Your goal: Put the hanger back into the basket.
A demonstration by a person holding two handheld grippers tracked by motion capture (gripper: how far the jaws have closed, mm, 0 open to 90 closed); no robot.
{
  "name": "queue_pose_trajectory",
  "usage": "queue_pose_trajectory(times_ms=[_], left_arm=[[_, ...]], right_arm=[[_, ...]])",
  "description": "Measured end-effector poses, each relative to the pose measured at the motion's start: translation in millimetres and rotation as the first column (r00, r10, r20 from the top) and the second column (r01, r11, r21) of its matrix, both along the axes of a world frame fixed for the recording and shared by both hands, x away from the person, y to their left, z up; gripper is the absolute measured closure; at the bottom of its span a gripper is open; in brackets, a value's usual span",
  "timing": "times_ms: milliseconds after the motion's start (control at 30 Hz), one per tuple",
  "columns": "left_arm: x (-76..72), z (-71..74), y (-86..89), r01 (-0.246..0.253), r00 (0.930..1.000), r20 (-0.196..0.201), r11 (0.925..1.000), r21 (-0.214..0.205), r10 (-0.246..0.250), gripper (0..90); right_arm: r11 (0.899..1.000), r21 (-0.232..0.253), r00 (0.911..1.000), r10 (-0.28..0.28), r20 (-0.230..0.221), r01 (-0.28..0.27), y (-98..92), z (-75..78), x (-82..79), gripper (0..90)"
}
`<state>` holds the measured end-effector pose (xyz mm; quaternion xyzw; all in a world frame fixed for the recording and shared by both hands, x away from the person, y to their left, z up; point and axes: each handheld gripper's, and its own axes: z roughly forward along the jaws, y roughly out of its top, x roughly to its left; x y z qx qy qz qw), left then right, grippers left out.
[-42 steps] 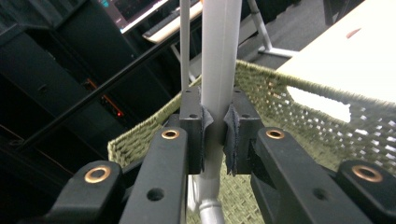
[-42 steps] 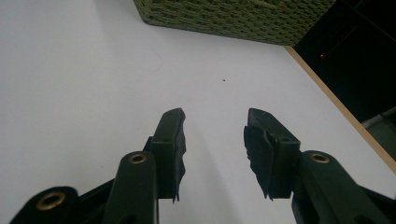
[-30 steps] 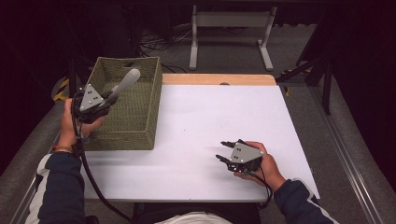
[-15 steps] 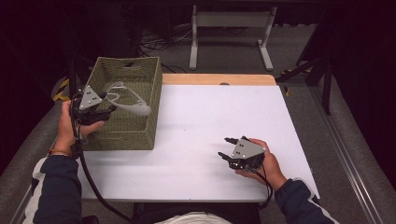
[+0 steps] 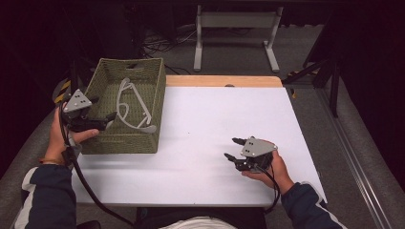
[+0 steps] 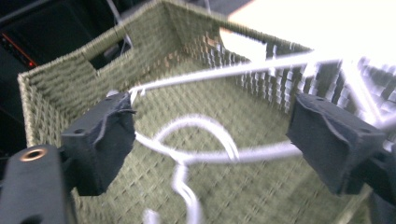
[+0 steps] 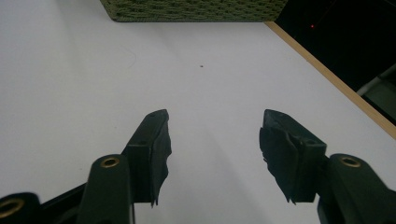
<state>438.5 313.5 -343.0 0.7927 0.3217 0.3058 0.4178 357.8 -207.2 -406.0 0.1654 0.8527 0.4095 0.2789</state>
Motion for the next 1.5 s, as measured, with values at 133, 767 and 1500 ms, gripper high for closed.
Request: queue_pose_trajectory(times_ms=[133,767,1500], left_arm=[[-3.8,2.6,-4.4,0.000,0.9996,0.028,0.9983,-0.058,0.002,11.5],[-44.5,32.6,-65.8,0.104,0.9724,0.223,0.9825,-0.155,-0.067,8.4],[-76.8,21.4,-146.3,0.261,0.9354,0.270,0.9610,-0.092,-0.228,6.9]], right_arm=[[1.000,0.003,1.0000,-0.002,0.002,0.002,-0.1,0.2,0.3,42.5],[0.993,0.110,0.9982,-0.041,0.044,0.036,-10.7,10.2,-3.9,34.0],[0.982,0.159,0.9928,-0.111,0.044,0.103,-22.0,13.4,-6.3,21.4]])
